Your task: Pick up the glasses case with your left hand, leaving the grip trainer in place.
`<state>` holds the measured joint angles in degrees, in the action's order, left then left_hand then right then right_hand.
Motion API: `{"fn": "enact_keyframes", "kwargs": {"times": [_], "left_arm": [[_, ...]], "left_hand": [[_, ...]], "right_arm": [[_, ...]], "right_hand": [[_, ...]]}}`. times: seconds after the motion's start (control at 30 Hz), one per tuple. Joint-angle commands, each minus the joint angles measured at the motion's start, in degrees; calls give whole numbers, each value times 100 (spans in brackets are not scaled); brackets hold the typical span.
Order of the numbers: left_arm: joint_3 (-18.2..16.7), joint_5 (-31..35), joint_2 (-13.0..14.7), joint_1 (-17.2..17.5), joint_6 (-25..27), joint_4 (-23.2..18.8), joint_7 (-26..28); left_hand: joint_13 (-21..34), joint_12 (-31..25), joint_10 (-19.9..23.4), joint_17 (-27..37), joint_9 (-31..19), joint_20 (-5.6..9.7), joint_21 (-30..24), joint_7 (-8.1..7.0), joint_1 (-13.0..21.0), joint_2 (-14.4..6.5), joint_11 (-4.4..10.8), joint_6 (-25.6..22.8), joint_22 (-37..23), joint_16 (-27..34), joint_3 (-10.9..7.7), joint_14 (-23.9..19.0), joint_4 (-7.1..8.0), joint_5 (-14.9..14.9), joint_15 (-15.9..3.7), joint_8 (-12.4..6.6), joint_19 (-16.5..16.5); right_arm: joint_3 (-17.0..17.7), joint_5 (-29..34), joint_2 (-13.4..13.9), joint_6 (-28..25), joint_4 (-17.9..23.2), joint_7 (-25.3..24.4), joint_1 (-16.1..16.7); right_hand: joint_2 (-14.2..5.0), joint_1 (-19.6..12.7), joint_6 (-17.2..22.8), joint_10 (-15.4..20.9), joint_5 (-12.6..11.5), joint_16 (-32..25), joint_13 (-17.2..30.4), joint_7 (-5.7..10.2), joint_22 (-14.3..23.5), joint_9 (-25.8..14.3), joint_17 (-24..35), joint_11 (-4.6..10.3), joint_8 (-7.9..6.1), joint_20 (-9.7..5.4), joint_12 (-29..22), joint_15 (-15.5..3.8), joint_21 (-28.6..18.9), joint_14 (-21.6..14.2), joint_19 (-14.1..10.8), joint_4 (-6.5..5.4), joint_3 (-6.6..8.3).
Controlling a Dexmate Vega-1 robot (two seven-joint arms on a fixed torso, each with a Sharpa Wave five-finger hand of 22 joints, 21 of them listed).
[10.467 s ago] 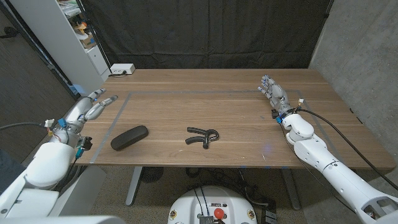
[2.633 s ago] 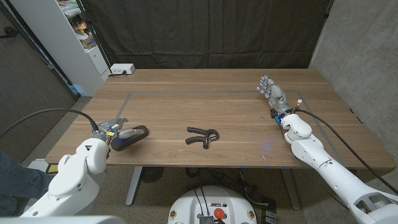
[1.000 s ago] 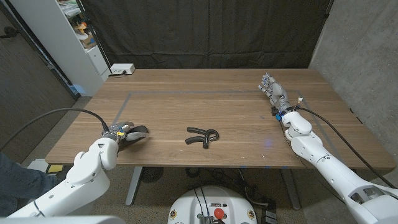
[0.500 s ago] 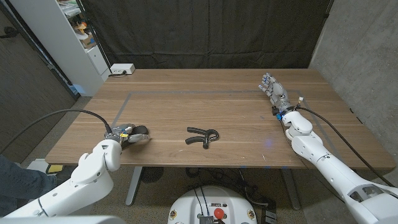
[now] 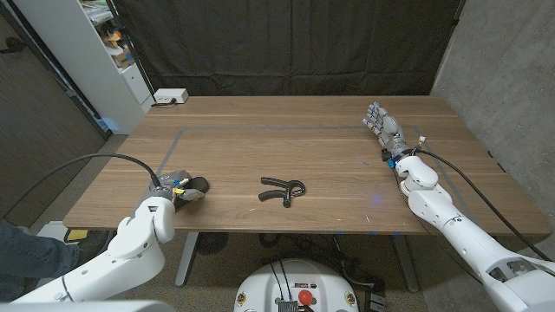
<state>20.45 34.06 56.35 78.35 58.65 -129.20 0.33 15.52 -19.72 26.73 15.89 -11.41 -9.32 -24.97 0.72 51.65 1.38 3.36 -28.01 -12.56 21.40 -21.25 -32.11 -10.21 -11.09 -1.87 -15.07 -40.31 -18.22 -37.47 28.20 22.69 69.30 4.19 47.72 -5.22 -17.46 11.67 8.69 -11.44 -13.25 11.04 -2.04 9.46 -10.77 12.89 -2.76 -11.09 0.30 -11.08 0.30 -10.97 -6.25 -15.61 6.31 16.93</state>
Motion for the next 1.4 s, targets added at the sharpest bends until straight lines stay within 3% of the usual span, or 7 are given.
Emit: {"fn": "enact_keyframes", "kwargs": {"times": [0.03,0.17,0.3,0.87,1.4], "left_arm": [[249,-207,41,-213,106,52,247],[345,-245,97,-303,212,42,249],[365,-311,155,-337,296,-5,283],[296,-684,489,-358,487,-267,415],[40,-1003,729,-307,268,-333,646]], "left_hand": [[99,-101,167,144,-44,112,-112,37,680,-397,6,-220,-11,152,-121,-124,-30,-21,-2,-77,-163],[161,-141,212,236,-59,165,-168,78,944,-463,-23,-244,-15,259,-150,-205,-35,-46,-11,-77,-206],[186,-152,219,279,-67,183,-188,65,1000,-462,-8,-278,-16,291,-127,-192,-16,-44,-12,-87,-211],[256,-169,204,398,-82,181,-219,74,1014,-489,-8,-282,-18,361,-18,-126,78,-30,-2,-72,-149],[299,-190,226,383,-91,204,-250,50,1016,-525,0,-334,-18,350,-11,-182,111,-34,-14,-83,-139]], "right_arm": [[17,-19,10,12,-35,29,13],[15,-17,9,21,-43,40,14],[10,-4,9,19,-40,30,16],[-10,74,12,15,67,-96,24],[-14,148,30,-2,284,-303,110]], "right_hand": [[-28,-8,33,55,-9,14,19,24,28,-21,26,9,-21,-3,-29,-1,-2,-62,-53,6,-6],[-27,-11,33,57,-10,14,19,25,28,-21,25,9,-22,-10,-29,-5,-4,-67,-60,9,-5],[-35,-11,31,52,-11,13,19,22,27,-21,27,10,-21,-21,-27,-14,-8,-69,-72,7,-3],[-25,-31,49,91,-13,26,19,19,27,-21,19,23,-29,-70,-41,-52,-6,-66,-77,25,0],[-26,-26,53,99,-14,28,19,15,26,-21,18,22,-31,-71,-42,-46,-3,-75,-76,24,0]]}}
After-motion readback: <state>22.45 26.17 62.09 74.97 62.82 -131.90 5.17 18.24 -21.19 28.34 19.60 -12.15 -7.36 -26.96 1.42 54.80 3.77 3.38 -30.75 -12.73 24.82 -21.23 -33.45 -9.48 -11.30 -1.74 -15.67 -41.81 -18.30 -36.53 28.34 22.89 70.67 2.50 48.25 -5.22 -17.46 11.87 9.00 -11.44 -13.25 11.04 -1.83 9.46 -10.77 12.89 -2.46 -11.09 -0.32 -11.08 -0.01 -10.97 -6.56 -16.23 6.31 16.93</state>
